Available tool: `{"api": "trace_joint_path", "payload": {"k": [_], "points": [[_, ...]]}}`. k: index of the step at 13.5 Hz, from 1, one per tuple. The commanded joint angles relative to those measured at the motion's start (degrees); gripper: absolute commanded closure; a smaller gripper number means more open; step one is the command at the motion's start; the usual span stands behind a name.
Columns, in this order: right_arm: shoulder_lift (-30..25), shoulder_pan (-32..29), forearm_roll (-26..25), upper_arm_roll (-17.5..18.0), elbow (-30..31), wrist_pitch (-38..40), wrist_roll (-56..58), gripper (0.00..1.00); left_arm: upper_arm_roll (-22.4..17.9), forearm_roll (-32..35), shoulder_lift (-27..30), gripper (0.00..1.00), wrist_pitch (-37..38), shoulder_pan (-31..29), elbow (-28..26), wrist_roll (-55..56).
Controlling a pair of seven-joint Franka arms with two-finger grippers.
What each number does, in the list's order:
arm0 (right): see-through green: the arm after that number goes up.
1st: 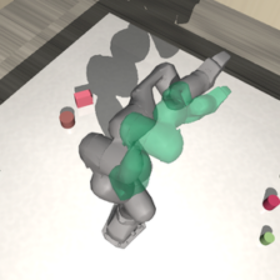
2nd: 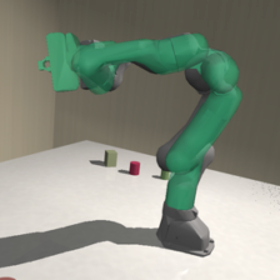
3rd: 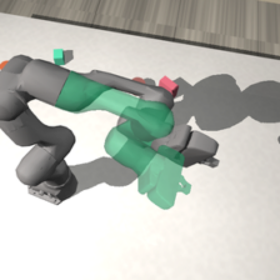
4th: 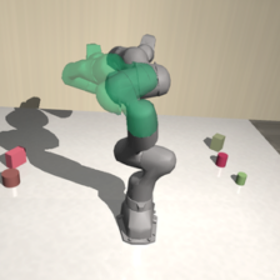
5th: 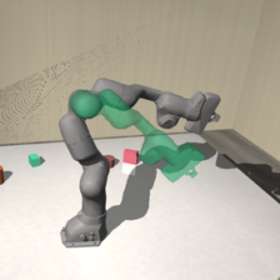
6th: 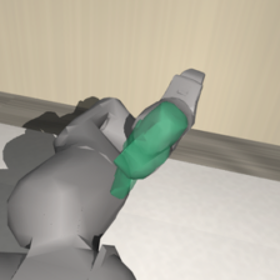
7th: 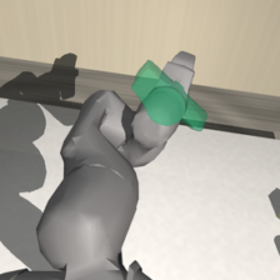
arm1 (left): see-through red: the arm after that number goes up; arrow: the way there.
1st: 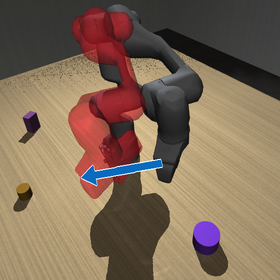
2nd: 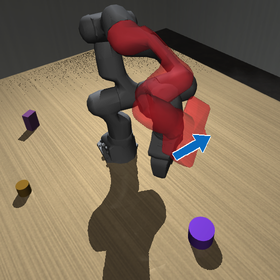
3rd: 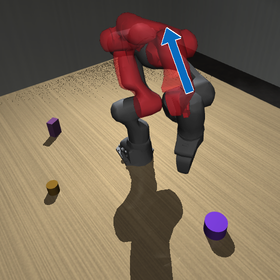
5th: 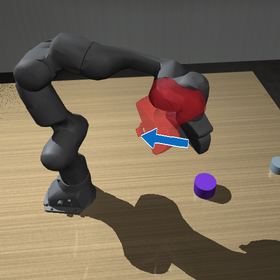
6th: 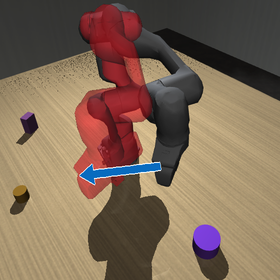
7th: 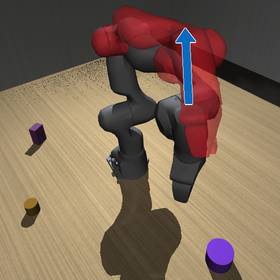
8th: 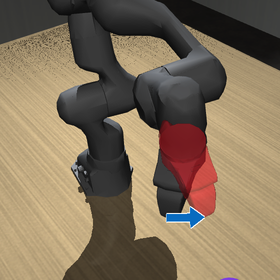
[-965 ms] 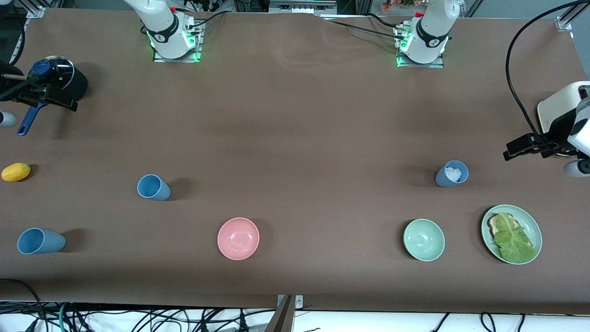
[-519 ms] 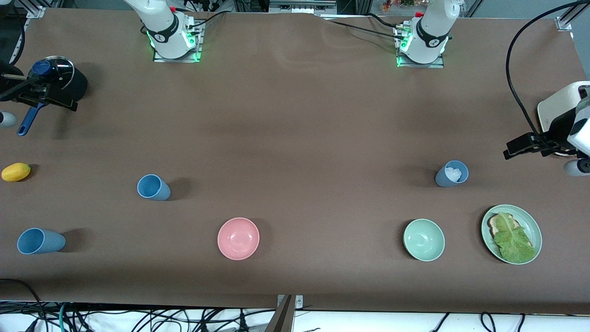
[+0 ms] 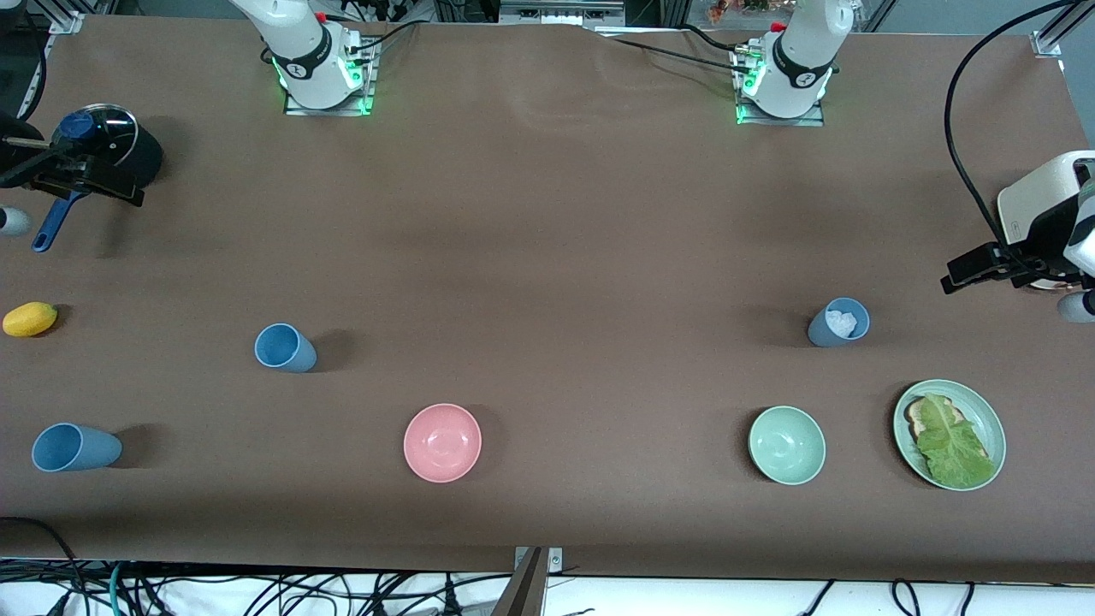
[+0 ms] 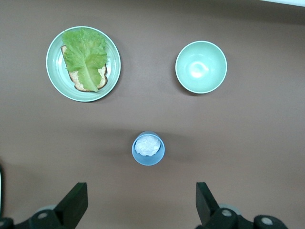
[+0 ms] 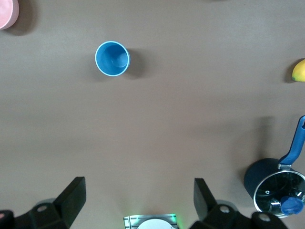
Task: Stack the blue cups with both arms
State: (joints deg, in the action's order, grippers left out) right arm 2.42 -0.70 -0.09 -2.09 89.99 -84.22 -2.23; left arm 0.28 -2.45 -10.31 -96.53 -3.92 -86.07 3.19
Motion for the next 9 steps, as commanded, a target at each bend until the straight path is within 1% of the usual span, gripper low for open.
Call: {"api": "trace_joint_path", "payload": {"k": [1,9], "points": [[0.7,-0.4,1.1,-0.1,-1.7,0.9,0.0,0.0,0.2,0.4,1.1,0.0,-0.1,0.0,-1.0,0.1],[0.7,-0.4,1.0,-0.1,-1.7,0.9,0.0,0.0,0.3,0.5,0.7,0.0,-0.1,0.2,-0.9,0.1]]}}
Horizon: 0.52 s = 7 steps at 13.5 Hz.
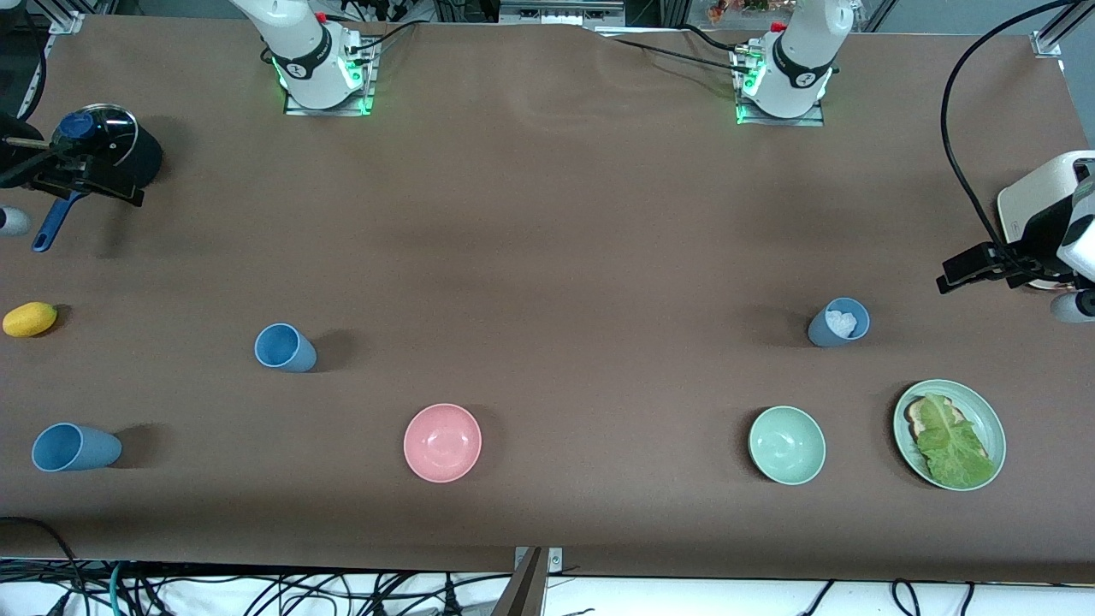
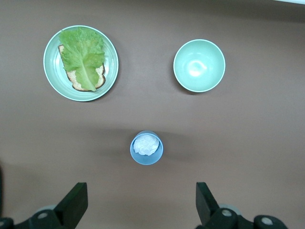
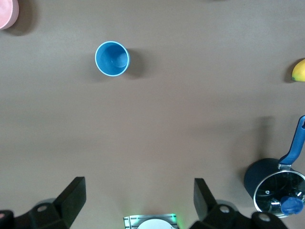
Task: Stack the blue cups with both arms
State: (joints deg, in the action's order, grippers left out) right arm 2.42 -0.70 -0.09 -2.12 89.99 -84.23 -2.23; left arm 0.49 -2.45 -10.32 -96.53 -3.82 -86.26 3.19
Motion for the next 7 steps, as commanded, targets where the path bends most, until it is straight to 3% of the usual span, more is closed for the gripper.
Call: {"api": "trace_joint_path", "payload": {"k": [1,7], "points": [[0.7,-0.4,1.0,-0.1,-1.7,0.9,0.1,0.0,0.1,0.5,0.7,0.0,-0.1,0.0,-0.8,0.1],[0.7,-0.4,1.0,-0.1,-1.7,0.9,0.5,0.0,0.1,0.6,0.7,0.0,0.5,0.1,-0.8,0.1]]}}
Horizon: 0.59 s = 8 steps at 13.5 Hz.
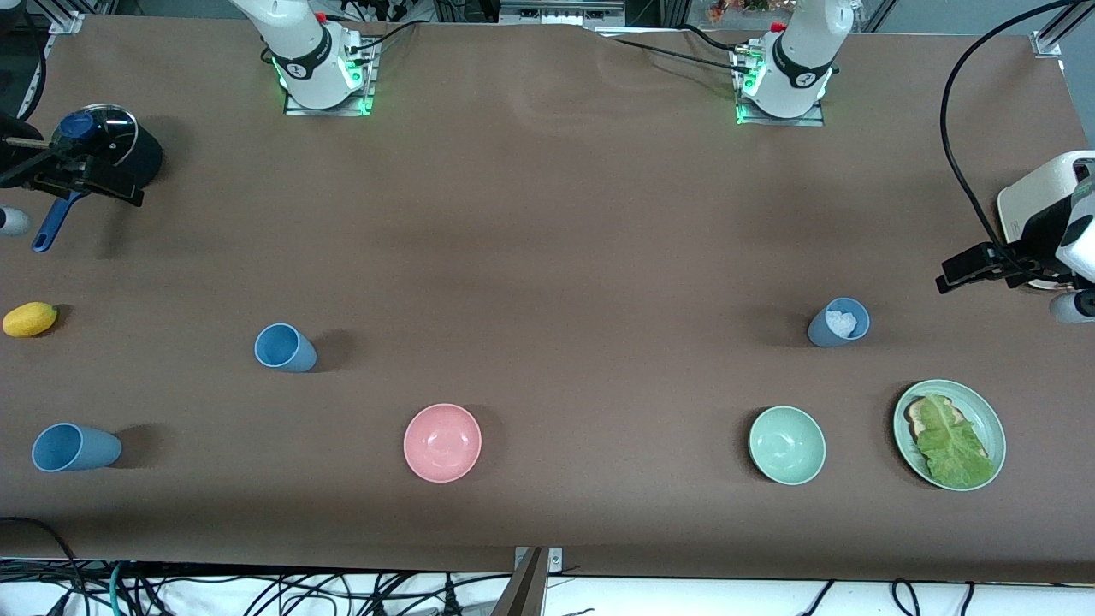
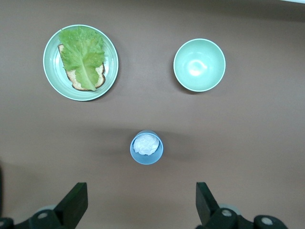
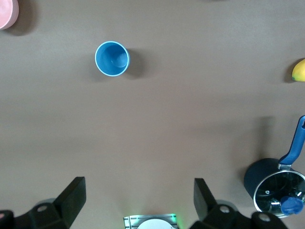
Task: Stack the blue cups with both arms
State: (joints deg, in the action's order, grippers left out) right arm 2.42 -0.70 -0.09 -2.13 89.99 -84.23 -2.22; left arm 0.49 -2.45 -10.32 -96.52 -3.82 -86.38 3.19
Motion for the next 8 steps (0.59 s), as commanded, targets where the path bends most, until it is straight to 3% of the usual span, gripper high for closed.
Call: {"api": "trace_joint_path", "payload": {"k": [1,8], "points": [[0.7,-0.4,1.0,-0.1,-1.7,0.9,0.6,0.0,0.1,0.6,0.7,0.0,0.5,0.1,-0.6,0.1],[0.7,-0.4,1.0,-0.5,-1.7,0.8,0.8,0.0,0.1,0.8,0.6,0.0,1.2,0.0,-0.6,0.0]]}}
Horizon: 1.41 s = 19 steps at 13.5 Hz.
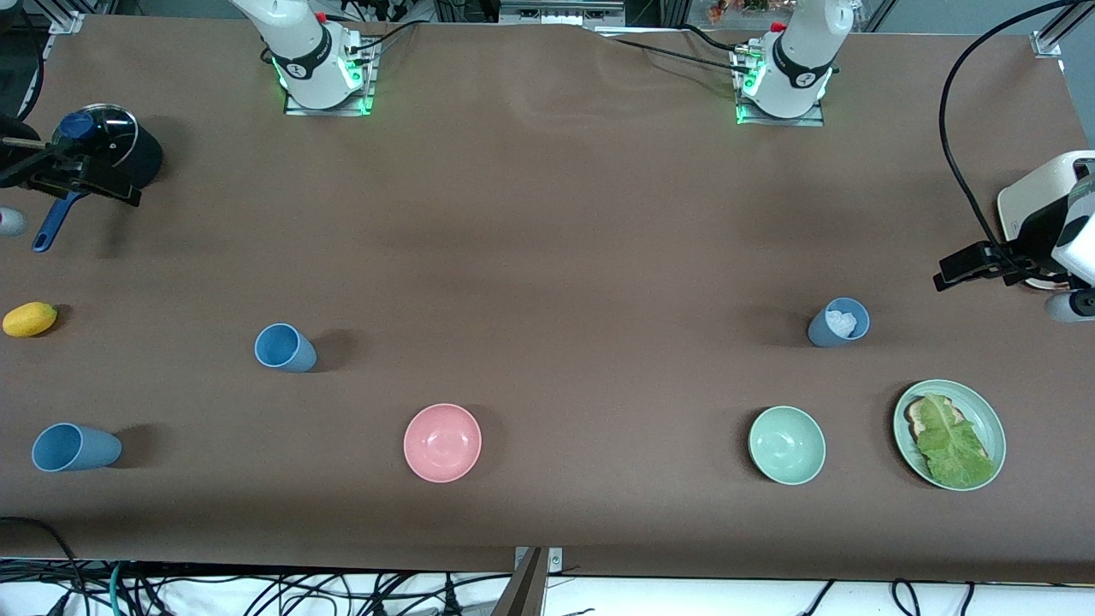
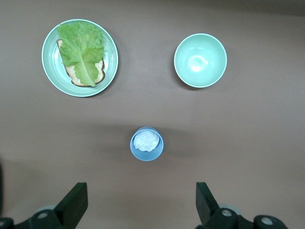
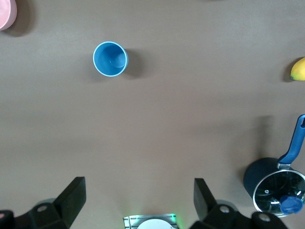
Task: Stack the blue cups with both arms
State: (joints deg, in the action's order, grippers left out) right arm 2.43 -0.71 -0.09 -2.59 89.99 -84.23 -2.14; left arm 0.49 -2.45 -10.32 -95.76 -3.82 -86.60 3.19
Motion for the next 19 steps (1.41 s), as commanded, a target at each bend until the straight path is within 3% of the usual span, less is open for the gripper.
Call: {"api": "trace_joint_path", "payload": {"k": [1,13,17,19], "points": [[0.7,-0.3,1.0,-0.1,-1.7,0.8,0.7,0.0,0.1,0.8,0.7,0.0,0.5,0.1,-0.4,0.1],[0.7,-0.3,1.0,-0.1,-1.7,-0.1,0.7,0.0,-0.1,1.1,-2.1,0.0,0.0,0.0,-0.3,0.6],[0.7,-0.8,1.0,-0.1,-1.7,-0.5,0.7,0.0,-0.4,1.0,-6.6,0.0,-0.3,-0.8,0.8,0.7],[0.7,-0.8,1.0,-0.1,-1.9,-0.5,0.7,0.0,-0.3,1.0,-11.7,0.0,-0.7,-2.2,1.0,0.6]]}}
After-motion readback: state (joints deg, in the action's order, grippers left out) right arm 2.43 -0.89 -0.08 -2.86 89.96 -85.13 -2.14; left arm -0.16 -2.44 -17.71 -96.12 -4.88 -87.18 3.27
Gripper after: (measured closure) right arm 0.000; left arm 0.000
